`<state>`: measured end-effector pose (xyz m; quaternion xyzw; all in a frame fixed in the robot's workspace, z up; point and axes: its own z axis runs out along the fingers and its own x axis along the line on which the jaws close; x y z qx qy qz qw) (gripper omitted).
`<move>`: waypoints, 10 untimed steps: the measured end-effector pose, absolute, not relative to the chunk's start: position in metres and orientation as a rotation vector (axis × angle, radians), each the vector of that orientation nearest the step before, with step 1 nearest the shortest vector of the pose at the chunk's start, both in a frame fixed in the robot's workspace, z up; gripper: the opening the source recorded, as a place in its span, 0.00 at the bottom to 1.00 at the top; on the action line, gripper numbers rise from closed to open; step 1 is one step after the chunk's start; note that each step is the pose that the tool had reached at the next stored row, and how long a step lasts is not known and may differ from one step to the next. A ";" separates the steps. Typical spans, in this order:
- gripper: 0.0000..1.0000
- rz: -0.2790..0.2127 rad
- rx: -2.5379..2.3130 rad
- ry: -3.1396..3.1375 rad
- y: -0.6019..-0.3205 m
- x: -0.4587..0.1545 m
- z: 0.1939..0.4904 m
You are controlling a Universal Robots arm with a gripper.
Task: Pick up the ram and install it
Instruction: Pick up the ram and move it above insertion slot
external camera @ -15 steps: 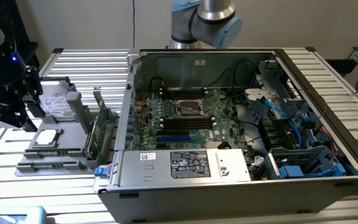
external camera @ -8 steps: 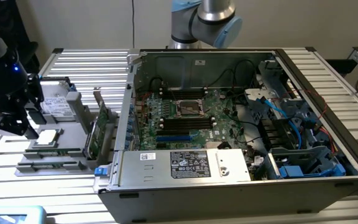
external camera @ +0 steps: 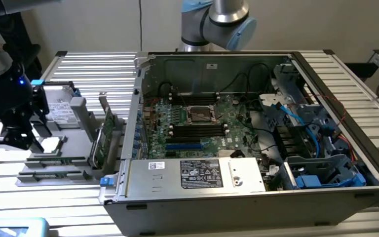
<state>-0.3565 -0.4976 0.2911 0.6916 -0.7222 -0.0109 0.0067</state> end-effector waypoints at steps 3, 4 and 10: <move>0.44 -0.034 2.165 -2.258 -0.498 -0.356 0.286; 0.44 -0.034 2.166 -2.257 -0.499 -0.356 0.284; 0.44 -0.038 2.167 -2.259 -0.508 -0.357 0.273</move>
